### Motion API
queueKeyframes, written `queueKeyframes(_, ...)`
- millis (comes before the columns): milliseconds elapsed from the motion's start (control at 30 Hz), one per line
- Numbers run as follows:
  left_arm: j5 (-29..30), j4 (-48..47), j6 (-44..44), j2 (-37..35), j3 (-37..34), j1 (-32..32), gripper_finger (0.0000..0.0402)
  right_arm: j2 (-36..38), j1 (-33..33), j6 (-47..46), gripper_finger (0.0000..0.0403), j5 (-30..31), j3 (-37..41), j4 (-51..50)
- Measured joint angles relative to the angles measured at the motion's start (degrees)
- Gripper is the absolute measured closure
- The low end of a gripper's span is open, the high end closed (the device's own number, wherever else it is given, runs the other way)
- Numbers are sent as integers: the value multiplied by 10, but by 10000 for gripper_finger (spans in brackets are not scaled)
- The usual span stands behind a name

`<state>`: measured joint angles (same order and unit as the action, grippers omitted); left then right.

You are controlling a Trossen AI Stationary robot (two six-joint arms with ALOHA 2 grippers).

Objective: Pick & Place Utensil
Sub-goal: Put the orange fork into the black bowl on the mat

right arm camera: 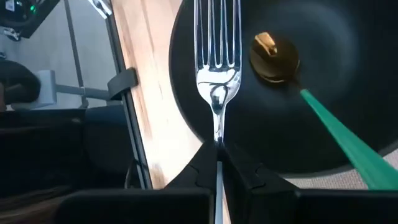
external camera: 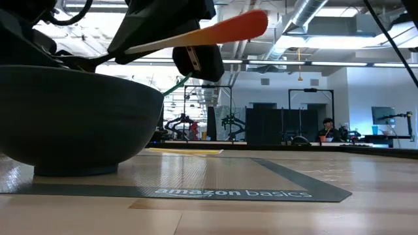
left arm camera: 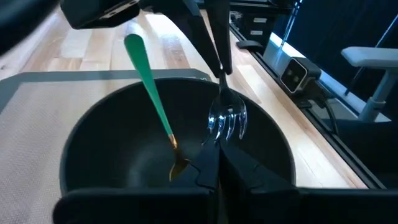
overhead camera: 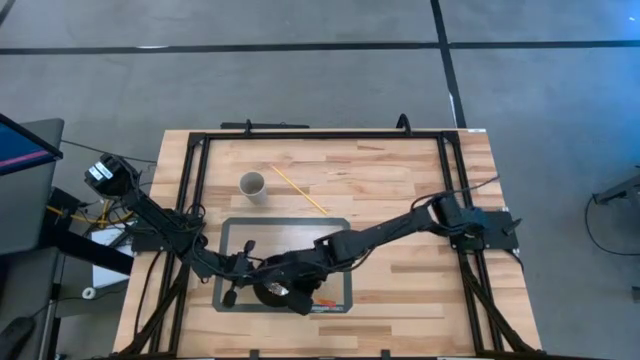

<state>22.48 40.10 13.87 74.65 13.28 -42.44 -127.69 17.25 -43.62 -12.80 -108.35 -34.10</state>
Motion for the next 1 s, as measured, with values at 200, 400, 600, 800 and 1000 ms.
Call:
queueKeyframes(200,20,-2,-4,0,0,0,396,0,-2,-10,402,-1,-2,-4)
queueKeyframes(400,32,-12,-5,0,0,1,396,0,-3,-25,402,-51,-2,-24)
queueKeyframes(600,57,-23,-5,0,0,1,396,-1,13,-25,402,-55,-2,-22)
queueKeyframes(800,71,-23,-6,0,0,1,396,-1,-15,-24,402,-52,-2,-20)
queueKeyframes(1000,87,-23,-21,0,0,3,396,-8,-32,-11,402,-103,-3,-19)
